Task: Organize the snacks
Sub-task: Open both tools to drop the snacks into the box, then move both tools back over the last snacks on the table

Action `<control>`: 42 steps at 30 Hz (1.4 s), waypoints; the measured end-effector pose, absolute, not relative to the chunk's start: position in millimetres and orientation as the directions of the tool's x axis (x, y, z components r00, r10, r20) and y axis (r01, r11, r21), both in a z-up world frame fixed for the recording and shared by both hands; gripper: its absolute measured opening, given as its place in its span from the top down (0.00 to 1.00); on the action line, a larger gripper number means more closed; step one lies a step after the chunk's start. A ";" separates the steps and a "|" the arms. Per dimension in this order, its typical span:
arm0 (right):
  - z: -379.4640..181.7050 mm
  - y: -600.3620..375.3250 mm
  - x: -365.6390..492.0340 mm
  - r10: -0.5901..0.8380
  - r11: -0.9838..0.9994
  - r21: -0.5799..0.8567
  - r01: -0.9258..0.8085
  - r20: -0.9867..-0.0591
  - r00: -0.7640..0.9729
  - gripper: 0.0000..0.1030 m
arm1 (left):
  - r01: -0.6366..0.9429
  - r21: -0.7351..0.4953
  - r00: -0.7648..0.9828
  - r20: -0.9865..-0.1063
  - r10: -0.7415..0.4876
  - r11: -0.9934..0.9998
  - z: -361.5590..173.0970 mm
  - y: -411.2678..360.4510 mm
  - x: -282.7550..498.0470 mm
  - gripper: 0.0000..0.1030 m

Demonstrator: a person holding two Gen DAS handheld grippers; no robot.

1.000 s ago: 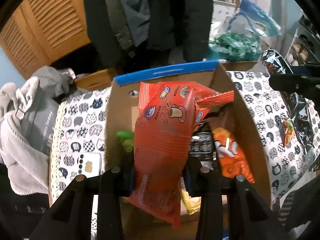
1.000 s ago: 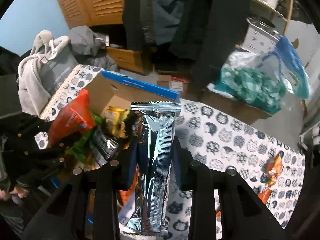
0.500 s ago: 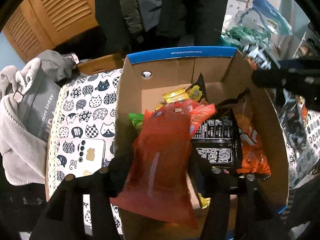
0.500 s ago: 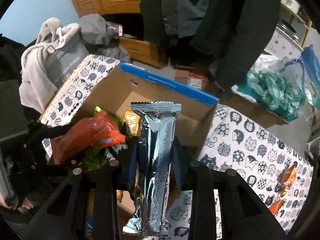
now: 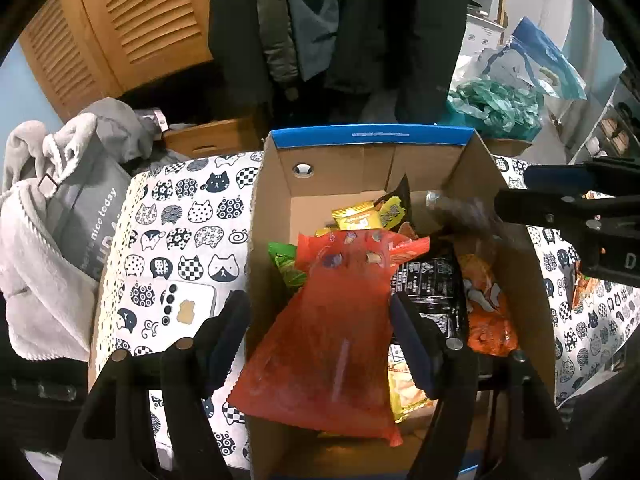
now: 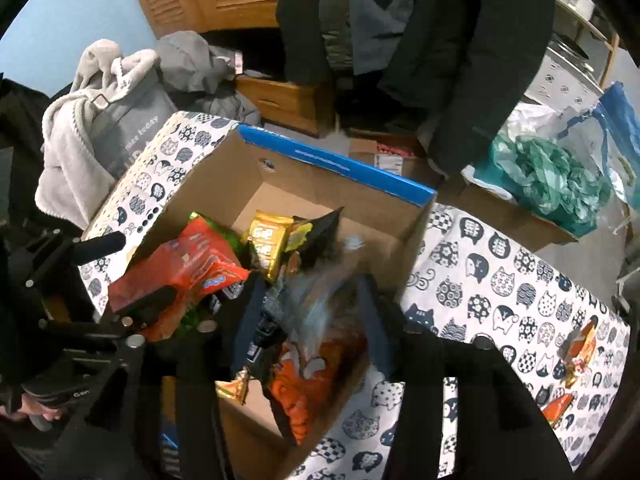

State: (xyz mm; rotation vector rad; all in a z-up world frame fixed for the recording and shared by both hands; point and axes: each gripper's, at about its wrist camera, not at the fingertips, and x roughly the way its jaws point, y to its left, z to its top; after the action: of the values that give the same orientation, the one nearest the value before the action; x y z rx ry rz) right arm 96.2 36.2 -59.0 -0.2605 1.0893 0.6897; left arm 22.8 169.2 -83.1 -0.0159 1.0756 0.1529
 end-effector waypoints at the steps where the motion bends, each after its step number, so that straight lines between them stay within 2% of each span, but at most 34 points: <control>1: -58.2 32.3 96.2 0.383 0.770 0.131 -0.625 -0.878 0.288 0.45 | -0.127 0.065 0.465 -0.877 0.117 0.990 -83.1 166.9 23.4 0.29; 5: -57.5 15.1 95.2 0.369 0.782 0.116 -0.612 -0.878 0.305 0.36 | -0.109 0.070 0.470 -0.875 0.113 0.992 -81.3 157.3 24.8 0.29; 26: -70.1 -121.9 106.4 0.250 0.896 0.064 -0.439 -0.890 0.381 0.31 | 0.046 0.115 0.486 -0.870 0.079 0.992 -69.8 58.9 51.6 0.26; 37: -83.1 -201.2 122.2 0.160 0.919 -0.001 -0.395 -0.914 0.373 0.31 | 0.144 0.141 0.483 -0.874 0.055 0.979 -68.3 -0.5 72.5 0.25; 42: -88.6 -238.3 139.3 0.157 0.929 0.016 -0.371 -0.922 0.354 0.31 | 0.181 0.137 0.471 -0.881 0.037 0.974 -70.9 -25.3 87.6 0.24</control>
State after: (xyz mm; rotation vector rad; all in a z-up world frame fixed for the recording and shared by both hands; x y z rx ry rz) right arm 139.3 -238.3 -88.6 -0.2093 1.1617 0.3444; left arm 87.6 -25.3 -70.9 0.2230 1.0792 -0.0891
